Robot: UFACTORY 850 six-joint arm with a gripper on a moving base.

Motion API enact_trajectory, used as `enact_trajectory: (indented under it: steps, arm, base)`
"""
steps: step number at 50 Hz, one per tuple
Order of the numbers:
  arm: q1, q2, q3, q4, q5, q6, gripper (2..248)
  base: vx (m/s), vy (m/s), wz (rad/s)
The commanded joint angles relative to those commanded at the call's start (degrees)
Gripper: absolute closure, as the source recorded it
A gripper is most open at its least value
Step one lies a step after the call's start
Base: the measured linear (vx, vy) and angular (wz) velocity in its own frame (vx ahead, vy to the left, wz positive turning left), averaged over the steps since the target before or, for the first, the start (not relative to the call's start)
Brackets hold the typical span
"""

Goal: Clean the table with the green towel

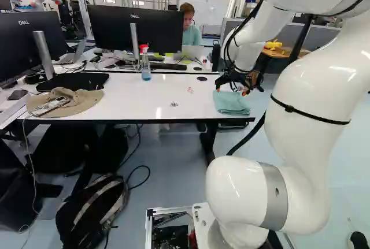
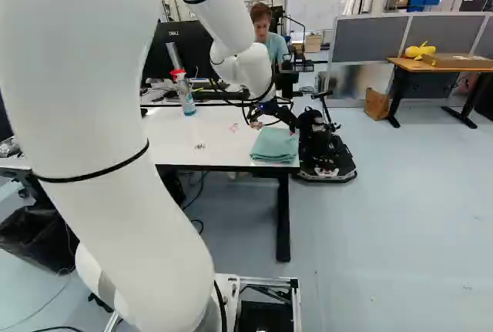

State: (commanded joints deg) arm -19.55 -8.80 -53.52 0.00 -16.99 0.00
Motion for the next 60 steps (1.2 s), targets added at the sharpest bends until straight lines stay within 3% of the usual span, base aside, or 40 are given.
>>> enact_trajectory:
  steps: [23, 60]
  arm:
    - [-0.3, -0.8, -0.7, 0.0, 0.0, 0.0, 3]
    - [-0.3, -5.9, -1.9, 0.0, 0.0, 0.0, 3]
  base:
    - [0.000, 0.000, 0.000]
    - [0.000, 0.000, 0.000]
